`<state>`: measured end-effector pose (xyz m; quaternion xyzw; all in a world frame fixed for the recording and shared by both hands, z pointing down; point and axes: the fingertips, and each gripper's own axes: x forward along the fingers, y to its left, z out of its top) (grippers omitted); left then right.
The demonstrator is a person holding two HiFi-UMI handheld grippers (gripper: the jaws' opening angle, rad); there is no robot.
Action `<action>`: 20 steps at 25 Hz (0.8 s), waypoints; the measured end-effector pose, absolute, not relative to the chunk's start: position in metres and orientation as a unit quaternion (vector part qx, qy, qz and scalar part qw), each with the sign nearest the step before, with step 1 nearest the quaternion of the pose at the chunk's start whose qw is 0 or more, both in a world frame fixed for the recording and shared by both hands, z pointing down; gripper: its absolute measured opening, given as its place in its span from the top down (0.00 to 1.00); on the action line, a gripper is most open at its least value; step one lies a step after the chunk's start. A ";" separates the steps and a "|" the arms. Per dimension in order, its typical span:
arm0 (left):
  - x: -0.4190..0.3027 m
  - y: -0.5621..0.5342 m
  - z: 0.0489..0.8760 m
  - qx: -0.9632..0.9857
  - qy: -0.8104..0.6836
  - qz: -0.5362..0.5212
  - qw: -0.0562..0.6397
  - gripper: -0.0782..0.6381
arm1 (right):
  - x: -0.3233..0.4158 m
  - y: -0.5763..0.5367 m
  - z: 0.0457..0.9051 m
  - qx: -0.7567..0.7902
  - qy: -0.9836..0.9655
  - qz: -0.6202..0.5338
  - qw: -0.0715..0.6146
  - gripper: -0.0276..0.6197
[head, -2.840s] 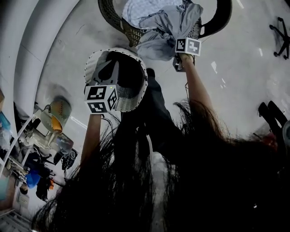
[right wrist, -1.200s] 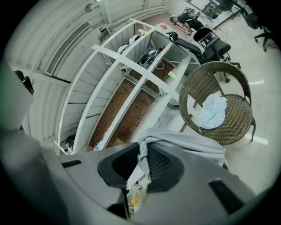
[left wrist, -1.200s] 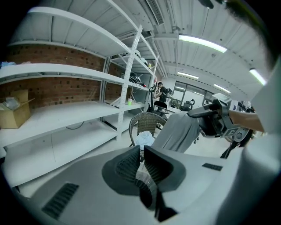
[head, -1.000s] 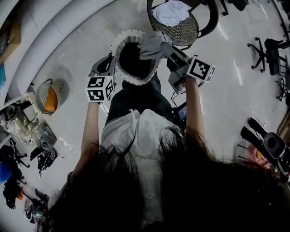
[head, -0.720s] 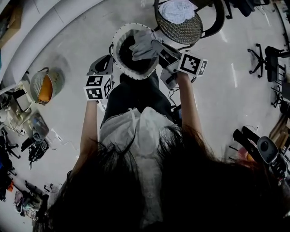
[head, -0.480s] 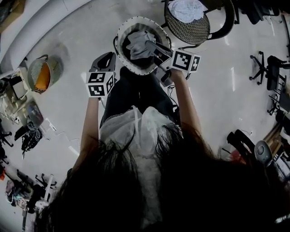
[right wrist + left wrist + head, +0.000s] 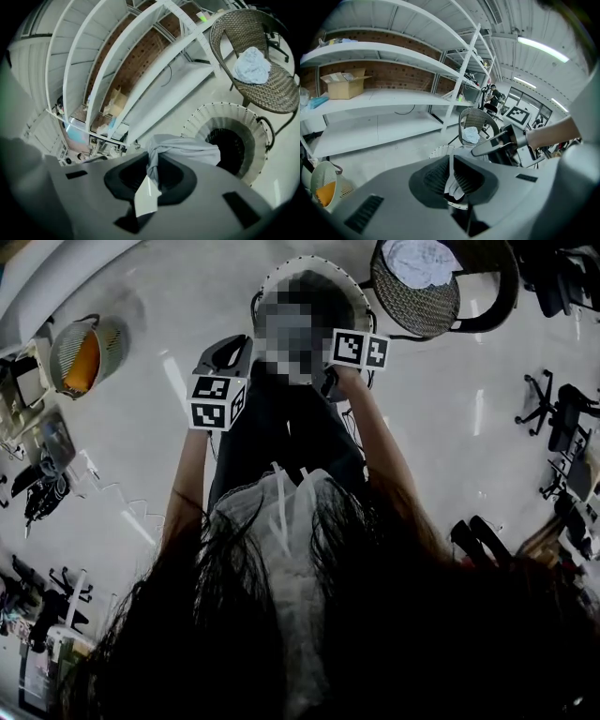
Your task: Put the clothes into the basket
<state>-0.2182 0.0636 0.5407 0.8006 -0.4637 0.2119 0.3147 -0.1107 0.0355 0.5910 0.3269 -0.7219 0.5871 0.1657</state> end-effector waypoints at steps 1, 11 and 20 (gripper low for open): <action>-0.217 0.065 0.544 0.801 -0.462 0.215 0.315 0.84 | -0.112 0.037 0.602 0.324 -0.720 0.587 0.179 0.86; -0.214 0.083 0.591 0.792 -0.443 0.251 0.337 0.84 | -0.126 0.051 0.698 0.298 -0.707 0.563 0.305 0.86; -0.232 0.081 0.629 0.772 -0.447 0.273 0.360 0.84 | -0.125 0.050 0.758 0.276 -0.738 0.431 0.440 0.79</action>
